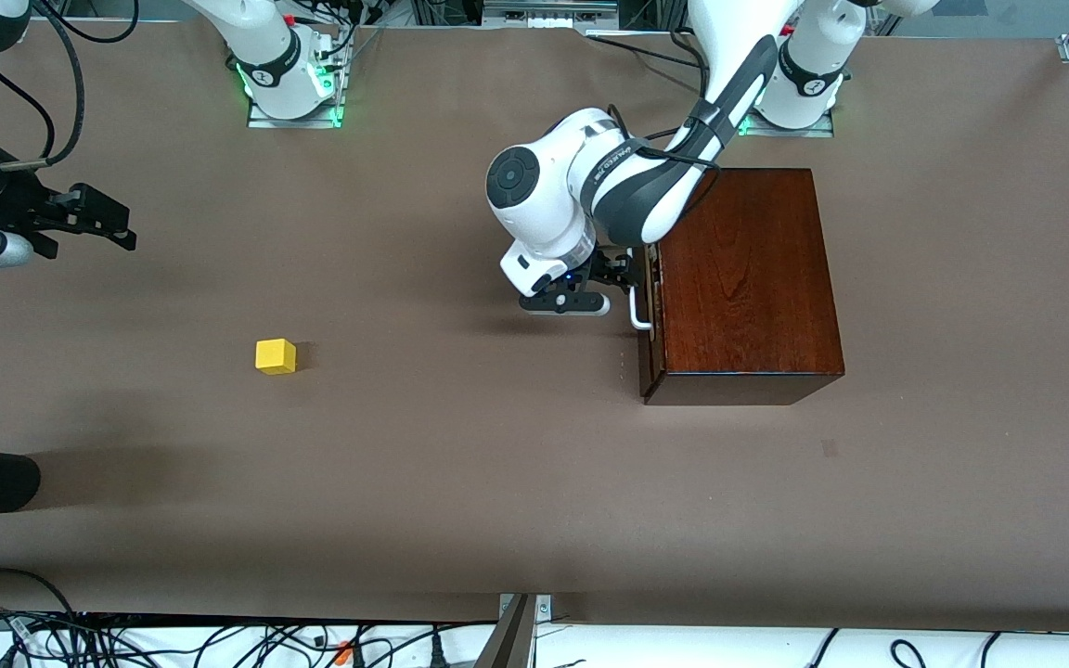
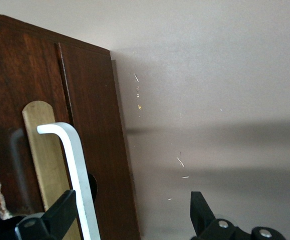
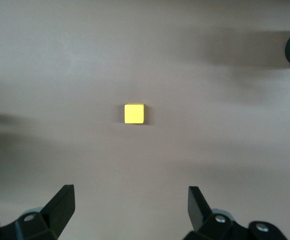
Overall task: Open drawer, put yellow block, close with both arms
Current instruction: 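Move the left gripper to the white drawer handle of the box, then close the left gripper on the white drawer handle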
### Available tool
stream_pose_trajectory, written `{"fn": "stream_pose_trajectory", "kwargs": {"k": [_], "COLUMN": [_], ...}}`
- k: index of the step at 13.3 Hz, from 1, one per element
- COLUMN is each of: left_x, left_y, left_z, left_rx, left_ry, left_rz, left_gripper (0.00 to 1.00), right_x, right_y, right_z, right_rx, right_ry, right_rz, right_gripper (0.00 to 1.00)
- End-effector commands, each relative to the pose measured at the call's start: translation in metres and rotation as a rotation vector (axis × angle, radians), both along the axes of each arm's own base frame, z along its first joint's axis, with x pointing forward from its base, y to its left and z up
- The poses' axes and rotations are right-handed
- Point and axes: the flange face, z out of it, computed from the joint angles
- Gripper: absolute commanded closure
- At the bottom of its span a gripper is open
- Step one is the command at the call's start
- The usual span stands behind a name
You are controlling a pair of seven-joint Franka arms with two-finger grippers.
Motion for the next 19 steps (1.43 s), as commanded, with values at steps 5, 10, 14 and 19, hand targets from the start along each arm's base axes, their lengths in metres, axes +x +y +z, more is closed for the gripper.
{"fn": "stream_pose_trajectory", "kwargs": {"k": [5,10,14,19], "left_x": [0.006,0.004,-0.002,-0.006], "left_y": [0.006,0.009,0.001,-0.018], "left_z": [-0.021,-0.034,-0.035,-0.029], "left_rx": [0.098,0.112,0.085,-0.064], "left_ry": [-0.112,-0.098,-0.078,-0.028], "left_rz": [0.110,0.112,0.115,0.170], "left_gripper": [0.00,0.00,0.00,0.00], "right_x": [0.003,0.003,0.003,0.003], "right_y": [-0.001,-0.001,-0.001,-0.001], "right_z": [0.005,0.005,0.005,0.005], "right_rx": [-0.011,-0.011,-0.011,-0.011], "right_ry": [-0.002,-0.002,-0.002,-0.002], "right_rz": [0.003,0.003,0.003,0.005], "right_gripper": [0.00,0.00,0.00,0.00]}}
